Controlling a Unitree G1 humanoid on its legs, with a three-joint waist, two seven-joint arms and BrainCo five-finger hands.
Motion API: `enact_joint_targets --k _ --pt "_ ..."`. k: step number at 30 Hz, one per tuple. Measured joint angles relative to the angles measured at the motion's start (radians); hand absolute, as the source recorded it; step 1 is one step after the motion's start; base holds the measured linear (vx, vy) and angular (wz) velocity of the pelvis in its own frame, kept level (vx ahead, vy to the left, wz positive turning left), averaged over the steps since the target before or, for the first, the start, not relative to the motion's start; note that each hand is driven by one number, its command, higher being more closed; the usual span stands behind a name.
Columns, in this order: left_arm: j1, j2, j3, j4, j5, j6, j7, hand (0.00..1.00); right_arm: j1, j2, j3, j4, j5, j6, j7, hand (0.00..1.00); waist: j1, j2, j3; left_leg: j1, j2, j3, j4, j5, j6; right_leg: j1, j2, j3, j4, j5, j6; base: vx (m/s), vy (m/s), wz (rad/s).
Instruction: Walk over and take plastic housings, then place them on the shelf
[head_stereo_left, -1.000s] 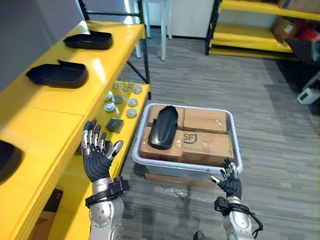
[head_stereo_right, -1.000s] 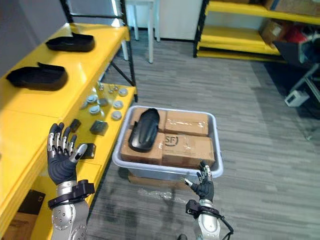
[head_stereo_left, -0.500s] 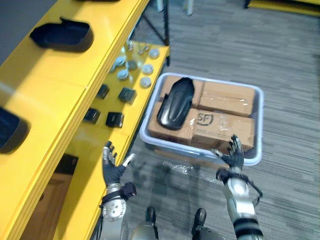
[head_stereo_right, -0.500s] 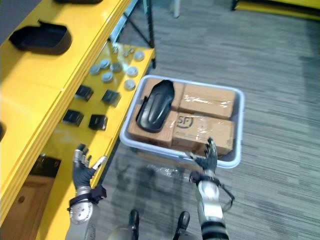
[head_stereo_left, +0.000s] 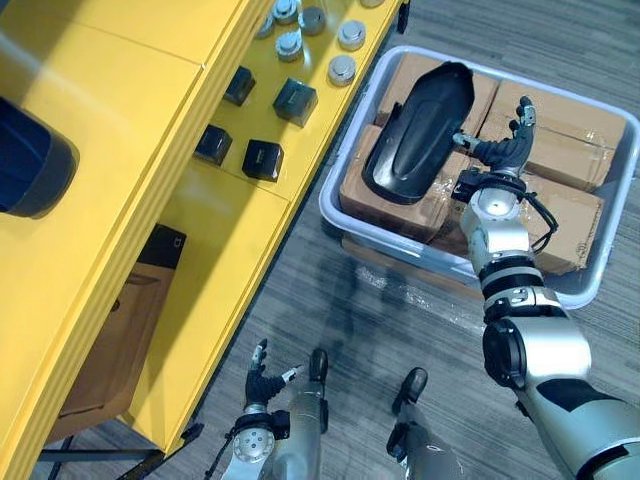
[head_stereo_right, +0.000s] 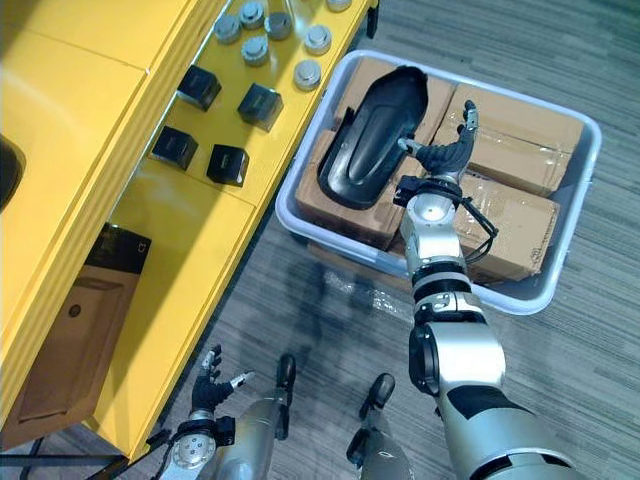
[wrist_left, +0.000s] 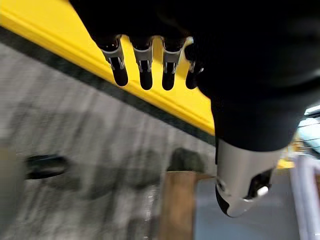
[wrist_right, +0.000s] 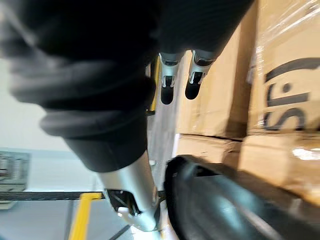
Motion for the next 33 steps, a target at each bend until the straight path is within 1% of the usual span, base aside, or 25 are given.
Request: enact_joint_targets --k 3,5,6,7,9,11,13,15,16,17,18,20,23,24,31,33 --pt "-0.014 0.009 -0.018 0.034 -0.002 -0.001 0.001 0.0 -0.071 -0.026 0.004 0.092 0.001 0.014 -0.008 0.0 0.006 -0.001 0.006 -0.057 0.0 -0.004 0.028 0.0 0.001 -0.041 0.002 0.0 -0.001 0.011 -0.003 -0.05 0.014 0.01" --pt "-0.025 0.012 -0.035 0.05 -0.019 -0.001 0.001 0.0 -0.109 -0.048 0.013 0.138 0.001 0.03 -0.006 0.0 0.011 0.0 0.023 -0.071 0.0 -0.008 0.039 0.0 0.002 -0.048 0.004 0.0 -0.001 0.015 -0.003 -0.04 0.019 0.03" --pt "-0.036 0.011 -0.044 0.06 -0.021 -0.008 0.0 0.0 -0.137 -0.083 0.023 0.18 0.002 0.038 -0.001 0.0 0.015 -0.001 0.025 -0.099 0.001 -0.016 0.059 -0.003 0.004 -0.064 0.007 -0.001 -0.002 0.018 -0.001 -0.04 0.023 0.07" --pt "-0.042 0.011 -0.045 0.062 -0.021 -0.009 0.0 0.0 -0.145 -0.099 0.034 0.191 0.001 0.041 0.004 0.0 0.02 -0.001 0.026 -0.112 0.001 -0.019 0.066 -0.004 0.005 -0.071 0.008 -0.001 -0.002 0.019 -0.002 -0.04 0.03 0.08" --pt "-0.058 0.014 -0.06 0.07 -0.022 -0.018 -0.002 0.0 -0.185 -0.158 0.091 0.236 0.001 0.052 0.026 0.0 0.027 -0.001 0.028 -0.162 0.003 -0.035 0.095 -0.007 0.006 -0.099 0.012 -0.003 -0.003 0.027 0.0 -0.02 0.035 0.1" --pt "-0.069 0.023 -0.074 0.071 -0.024 -0.024 -0.005 0.0 -0.22 -0.197 0.14 0.271 0.001 0.059 0.043 0.0 0.032 -0.001 0.029 -0.198 0.005 -0.043 0.114 -0.009 0.007 -0.123 0.014 -0.003 -0.004 0.036 0.003 -0.01 0.043 0.06" --pt "-0.088 0.024 -0.078 0.079 -0.04 -0.029 -0.012 0.0 -0.246 -0.244 0.184 0.299 0.0 0.068 0.06 0.0 0.047 0.0 0.029 -0.238 0.004 -0.053 0.131 -0.01 0.01 -0.143 0.017 -0.003 -0.02 0.049 0.007 -0.01 0.039 0.06" --pt "-0.099 0.024 -0.08 0.081 -0.043 -0.029 -0.02 0.0 -0.255 -0.274 0.213 0.305 0.0 0.075 0.066 0.0 0.054 0.003 0.031 -0.266 0.004 -0.064 0.14 -0.01 0.01 -0.159 0.018 -0.004 -0.024 0.051 0.009 0.0 0.027 0.13" --pt "-0.107 0.029 -0.087 0.081 -0.054 -0.033 -0.026 0.0 -0.256 -0.297 0.251 0.313 0.0 0.079 0.074 0.0 0.063 0.004 0.031 -0.289 0.004 -0.067 0.144 -0.009 0.011 -0.175 0.019 -0.004 -0.026 0.055 0.016 0.0 0.029 0.11" --pt "-0.111 0.029 -0.089 0.081 -0.059 -0.035 -0.027 0.0 -0.256 -0.305 0.265 0.318 0.0 0.081 0.076 0.0 0.067 0.004 0.031 -0.298 0.003 -0.068 0.146 -0.008 0.012 -0.182 0.018 -0.004 -0.027 0.056 0.017 0.01 0.028 0.08" --pt "-0.119 0.029 -0.096 0.082 -0.06 -0.036 -0.028 0.0 -0.266 -0.322 0.291 0.34 0.001 0.082 0.081 1.0 0.078 0.008 0.034 -0.312 0.001 -0.074 0.147 -0.007 0.014 -0.192 0.018 -0.004 -0.03 0.059 0.021 0.02 0.016 0.08" --pt "-0.123 0.034 -0.107 0.081 -0.064 -0.039 -0.035 0.0 -0.291 -0.346 0.333 0.347 0.001 0.089 0.084 1.0 0.078 0.017 0.038 -0.335 -0.003 -0.087 0.151 -0.006 0.015 -0.206 0.017 -0.005 -0.031 0.061 0.025 0.04 0.023 0.13" --pt "-0.133 0.037 -0.112 0.085 -0.079 -0.039 -0.042 0.0 -0.328 -0.384 0.361 0.346 0.003 0.089 0.104 1.0 0.086 0.018 0.038 -0.352 -0.005 -0.089 0.151 -0.004 0.016 -0.222 0.017 -0.005 -0.034 0.062 0.025 0.05 0.012 0.04" --pt "-0.138 0.037 -0.113 0.089 -0.079 -0.038 -0.045 0.0 -0.328 -0.398 0.368 0.346 0.006 0.089 0.104 0.0 0.09 0.019 0.039 -0.354 -0.005 -0.09 0.151 -0.004 0.016 -0.223 0.017 -0.005 -0.037 0.062 0.025 0.05 0.006 0.01" --pt "-0.168 0.022 -0.114 0.109 -0.079 -0.027 -0.048 0.0 -0.328 -0.416 0.384 0.346 0.005 0.093 0.102 0.0 0.095 0.019 0.039 -0.348 -0.002 -0.088 0.145 -0.004 0.016 -0.221 0.019 -0.004 -0.037 0.062 0.025 0.02 0.004 0.0" --pt "-0.169 0.011 -0.114 0.109 -0.079 -0.023 -0.044 0.0 -0.326 -0.413 0.381 0.346 0.0 0.112 0.089 0.0 0.096 0.019 0.039 -0.331 -0.001 -0.086 0.14 -0.004 0.016 -0.206 0.019 -0.003 -0.036 0.062 0.025 0.0 0.0 0.0"
